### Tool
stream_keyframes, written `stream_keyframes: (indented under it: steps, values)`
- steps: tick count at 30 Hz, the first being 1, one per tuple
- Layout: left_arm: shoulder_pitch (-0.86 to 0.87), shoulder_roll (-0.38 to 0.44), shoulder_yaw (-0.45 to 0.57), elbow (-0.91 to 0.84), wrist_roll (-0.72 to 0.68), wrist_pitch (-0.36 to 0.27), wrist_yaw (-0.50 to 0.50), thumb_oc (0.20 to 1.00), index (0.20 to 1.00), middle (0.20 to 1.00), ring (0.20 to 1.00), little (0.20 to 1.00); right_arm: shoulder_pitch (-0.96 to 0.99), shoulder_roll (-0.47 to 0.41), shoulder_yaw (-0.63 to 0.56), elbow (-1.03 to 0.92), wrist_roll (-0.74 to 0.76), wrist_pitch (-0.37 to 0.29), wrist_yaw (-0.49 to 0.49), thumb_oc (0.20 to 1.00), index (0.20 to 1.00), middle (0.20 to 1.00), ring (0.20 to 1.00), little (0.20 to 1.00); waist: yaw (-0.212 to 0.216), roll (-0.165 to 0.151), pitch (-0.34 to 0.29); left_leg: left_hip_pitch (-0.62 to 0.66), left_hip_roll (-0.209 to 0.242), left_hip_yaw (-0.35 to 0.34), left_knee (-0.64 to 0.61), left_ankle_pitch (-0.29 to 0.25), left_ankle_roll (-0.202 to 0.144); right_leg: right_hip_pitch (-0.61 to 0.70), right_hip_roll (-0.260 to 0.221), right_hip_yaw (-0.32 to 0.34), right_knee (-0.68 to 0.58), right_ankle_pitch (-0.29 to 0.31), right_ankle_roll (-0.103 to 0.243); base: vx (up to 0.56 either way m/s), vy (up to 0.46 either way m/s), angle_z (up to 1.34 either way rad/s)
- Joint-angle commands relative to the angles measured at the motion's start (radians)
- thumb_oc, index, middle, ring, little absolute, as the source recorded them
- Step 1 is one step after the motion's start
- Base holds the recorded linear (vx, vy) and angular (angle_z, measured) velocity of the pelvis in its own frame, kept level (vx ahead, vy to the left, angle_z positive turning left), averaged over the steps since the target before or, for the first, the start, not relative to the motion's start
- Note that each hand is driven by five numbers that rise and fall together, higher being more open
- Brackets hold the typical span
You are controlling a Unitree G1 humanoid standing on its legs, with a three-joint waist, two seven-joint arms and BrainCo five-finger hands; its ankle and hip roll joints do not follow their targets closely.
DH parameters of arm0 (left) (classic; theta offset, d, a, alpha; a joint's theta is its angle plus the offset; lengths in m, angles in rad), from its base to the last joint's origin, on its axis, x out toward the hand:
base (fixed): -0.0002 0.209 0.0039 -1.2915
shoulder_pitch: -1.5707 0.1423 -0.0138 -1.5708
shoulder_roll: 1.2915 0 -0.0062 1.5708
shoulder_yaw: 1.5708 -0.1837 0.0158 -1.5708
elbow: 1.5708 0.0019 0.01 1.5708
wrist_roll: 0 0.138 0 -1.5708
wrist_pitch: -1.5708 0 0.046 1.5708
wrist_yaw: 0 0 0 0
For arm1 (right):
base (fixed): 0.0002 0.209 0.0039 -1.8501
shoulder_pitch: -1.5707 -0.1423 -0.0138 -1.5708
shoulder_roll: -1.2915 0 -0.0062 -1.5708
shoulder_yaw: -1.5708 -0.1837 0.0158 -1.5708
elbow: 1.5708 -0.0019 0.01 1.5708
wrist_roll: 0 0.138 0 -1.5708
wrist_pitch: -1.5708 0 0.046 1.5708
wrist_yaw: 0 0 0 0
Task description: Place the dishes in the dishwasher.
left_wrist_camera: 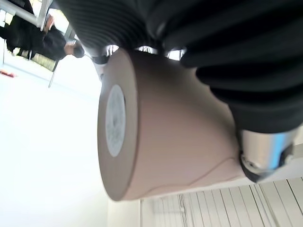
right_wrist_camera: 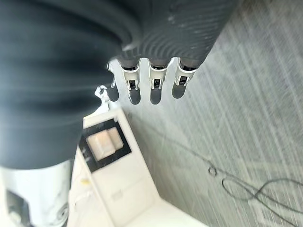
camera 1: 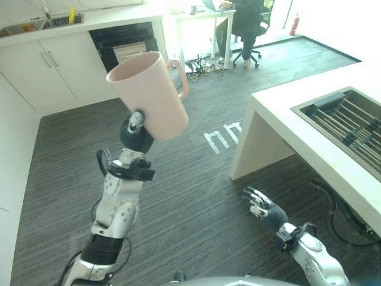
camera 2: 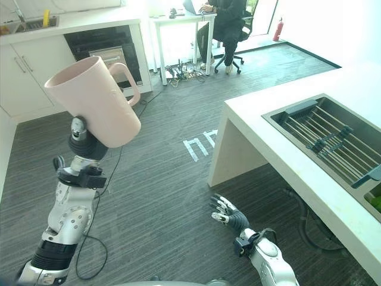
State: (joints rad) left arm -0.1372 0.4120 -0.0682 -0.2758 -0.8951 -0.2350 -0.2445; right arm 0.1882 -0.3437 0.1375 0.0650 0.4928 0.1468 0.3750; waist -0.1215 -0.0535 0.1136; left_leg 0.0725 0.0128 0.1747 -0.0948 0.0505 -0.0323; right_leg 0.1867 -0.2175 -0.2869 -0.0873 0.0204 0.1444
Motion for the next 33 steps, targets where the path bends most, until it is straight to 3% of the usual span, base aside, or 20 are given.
stream_keyframes:
  steps: [1, 19, 20, 22, 23, 24, 26, 28, 29, 33]
  values:
    - [-0.017, -0.001, 0.023, -0.052, -0.029, -0.029, -0.029, 0.2, 0.2, 0.2, 0.2, 0.2, -0.037, -0.041, -0.047, -0.059, 0.034, -0.034, 0.004, 1.0, 1.0, 1.0, 1.0, 1.0, 0.013, 0.046, -0.024, 0.053, 0.056, 0.033, 0.008, -0.062, -0.044, -0.035, 0.075, -0.014, 0.012, -0.009, 0.004, -0.03, 0.088, 0.07]
    - [0.046, -0.014, 0.078, -0.107, -0.014, -0.082, -0.015, 0.2, 0.2, 0.2, 0.2, 0.2, -0.089, -0.078, -0.11, -0.271, 0.095, -0.102, 0.071, 1.0, 1.0, 1.0, 1.0, 1.0, 0.068, 0.037, -0.023, 0.045, 0.052, 0.043, 0.008, -0.063, -0.031, -0.026, 0.04, -0.058, 0.0, 0.008, 0.03, -0.03, 0.049, 0.06]
    - [0.044, -0.021, 0.083, -0.109, -0.001, -0.083, -0.012, 0.2, 0.2, 0.2, 0.2, 0.2, -0.115, -0.075, -0.098, -0.279, 0.083, -0.096, 0.086, 1.0, 1.0, 1.0, 1.0, 1.0, 0.09, 0.038, -0.021, 0.041, 0.042, 0.023, 0.008, -0.067, -0.025, -0.023, 0.026, -0.081, 0.022, 0.01, 0.039, 0.01, 0.168, 0.13]
    - [0.045, -0.02, 0.089, -0.108, -0.003, -0.077, -0.017, 0.2, 0.2, 0.2, 0.2, 0.2, -0.121, -0.073, -0.095, -0.283, 0.078, -0.094, 0.09, 1.0, 1.0, 1.0, 1.0, 1.0, 0.094, 0.036, -0.019, 0.038, 0.033, 0.009, 0.008, -0.064, -0.015, -0.038, 0.014, -0.072, 0.079, 0.014, 0.047, 0.01, 0.131, 0.18]
    - [0.046, -0.015, 0.092, -0.104, -0.01, -0.077, -0.023, 0.2, 0.2, 0.2, 0.2, 0.2, -0.122, -0.073, -0.094, -0.293, 0.082, -0.091, 0.094, 1.0, 1.0, 1.0, 1.0, 1.0, 0.094, 0.038, -0.016, 0.033, 0.026, -0.002, 0.008, -0.058, -0.005, -0.059, 0.005, -0.051, 0.166, 0.023, 0.051, 0.02, 0.113, 0.27]
    - [0.051, -0.009, 0.085, -0.09, -0.011, -0.091, -0.05, 0.2, 0.2, 0.2, 0.2, 0.2, -0.11, -0.076, -0.089, -0.304, 0.093, -0.108, 0.097, 1.0, 1.0, 1.0, 1.0, 1.0, 0.078, 0.042, -0.002, 0.029, 0.012, -0.053, 0.008, -0.048, 0.006, -0.145, 0.021, 0.042, 0.317, 0.042, 0.052, 0.03, 0.082, 0.31]
    - [0.053, -0.006, 0.08, -0.081, -0.023, -0.095, -0.072, 0.2, 0.2, 0.2, 0.2, 0.2, -0.098, -0.08, -0.093, -0.301, 0.098, -0.126, 0.093, 1.0, 1.0, 1.0, 1.0, 1.0, 0.061, 0.044, 0.003, 0.02, 0.001, -0.103, 0.008, -0.042, 0.009, -0.201, 0.057, 0.107, 0.337, 0.062, 0.045, 0.06, -0.017, 0.54]
    - [0.047, -0.007, 0.074, -0.073, -0.034, -0.091, -0.079, 0.2, 0.2, 0.2, 0.2, 0.2, -0.073, -0.087, -0.113, -0.302, 0.12, -0.133, 0.116, 1.0, 1.0, 1.0, 1.0, 1.0, 0.032, 0.041, 0.008, 0.019, -0.006, -0.161, 0.008, -0.042, 0.007, -0.227, 0.086, 0.171, 0.254, 0.037, 0.024, 0.17, -0.154, 1.39]
    - [0.029, -0.011, 0.068, -0.068, -0.025, -0.086, -0.066, 0.2, 0.2, 0.2, 0.2, 0.2, -0.068, -0.081, -0.115, -0.309, 0.111, -0.13, 0.129, 1.0, 1.0, 1.0, 1.0, 1.0, 0.018, 0.036, 0.008, 0.028, -0.007, -0.179, 0.008, -0.06, 0.009, -0.226, 0.084, 0.193, 0.182, 0.059, 0.027, 0.22, -0.24, 1.53]
    - [0.028, -0.02, 0.069, -0.076, -0.013, -0.068, -0.041, 0.2, 0.2, 0.2, 0.2, 0.2, -0.07, -0.081, -0.121, -0.313, 0.113, -0.114, 0.131, 1.0, 1.0, 1.0, 1.0, 1.0, 0.014, 0.03, 0.0, 0.02, 0.012, -0.176, 0.008, -0.055, -0.006, -0.169, 0.09, 0.192, 0.061, 0.047, 0.015, 0.11, -0.204, 1.01]
